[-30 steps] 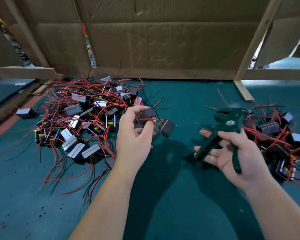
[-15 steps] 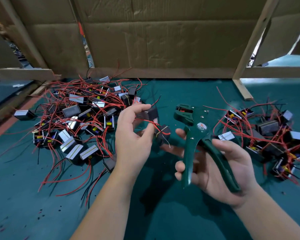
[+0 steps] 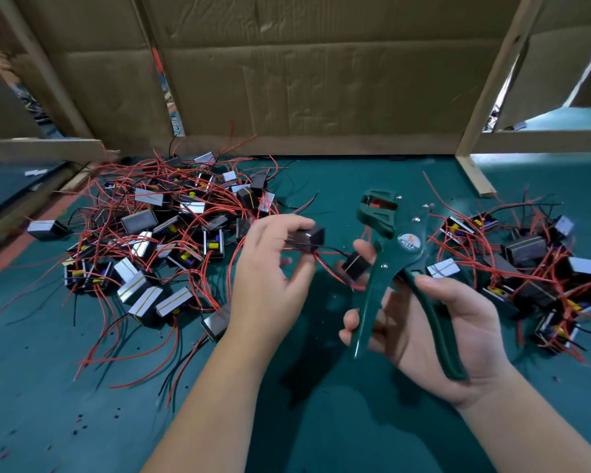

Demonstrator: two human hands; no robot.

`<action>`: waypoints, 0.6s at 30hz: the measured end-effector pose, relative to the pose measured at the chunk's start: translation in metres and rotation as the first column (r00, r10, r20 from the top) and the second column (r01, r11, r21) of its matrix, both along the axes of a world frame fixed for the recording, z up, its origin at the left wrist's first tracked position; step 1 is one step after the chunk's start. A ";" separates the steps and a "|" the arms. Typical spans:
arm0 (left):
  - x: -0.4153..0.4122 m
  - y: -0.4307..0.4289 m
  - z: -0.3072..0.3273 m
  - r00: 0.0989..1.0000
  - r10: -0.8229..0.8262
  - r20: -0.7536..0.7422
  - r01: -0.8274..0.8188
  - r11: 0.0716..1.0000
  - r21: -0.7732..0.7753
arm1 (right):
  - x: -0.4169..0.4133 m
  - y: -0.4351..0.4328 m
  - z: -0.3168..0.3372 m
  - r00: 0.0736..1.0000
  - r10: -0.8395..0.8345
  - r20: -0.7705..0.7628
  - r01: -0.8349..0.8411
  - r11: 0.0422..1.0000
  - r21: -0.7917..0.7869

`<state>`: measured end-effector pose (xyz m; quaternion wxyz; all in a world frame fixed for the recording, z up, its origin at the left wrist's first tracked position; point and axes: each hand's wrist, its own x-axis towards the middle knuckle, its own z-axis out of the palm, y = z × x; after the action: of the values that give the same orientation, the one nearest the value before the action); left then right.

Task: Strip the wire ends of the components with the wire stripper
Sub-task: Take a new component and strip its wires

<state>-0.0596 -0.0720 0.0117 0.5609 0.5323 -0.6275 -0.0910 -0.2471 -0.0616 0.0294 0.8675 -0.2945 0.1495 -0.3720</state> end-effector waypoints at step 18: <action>0.012 0.012 0.016 0.889 0.361 0.281 -0.444 0.829 0.340 | -0.027 -0.011 0.011 0.985 -0.144 0.096 0.153 0.983 -0.101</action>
<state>-0.0475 -0.0603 0.0276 0.3808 0.7614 -0.5231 -0.0397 -0.2743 -0.0722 0.0401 0.8258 -0.3123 0.1121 -0.4559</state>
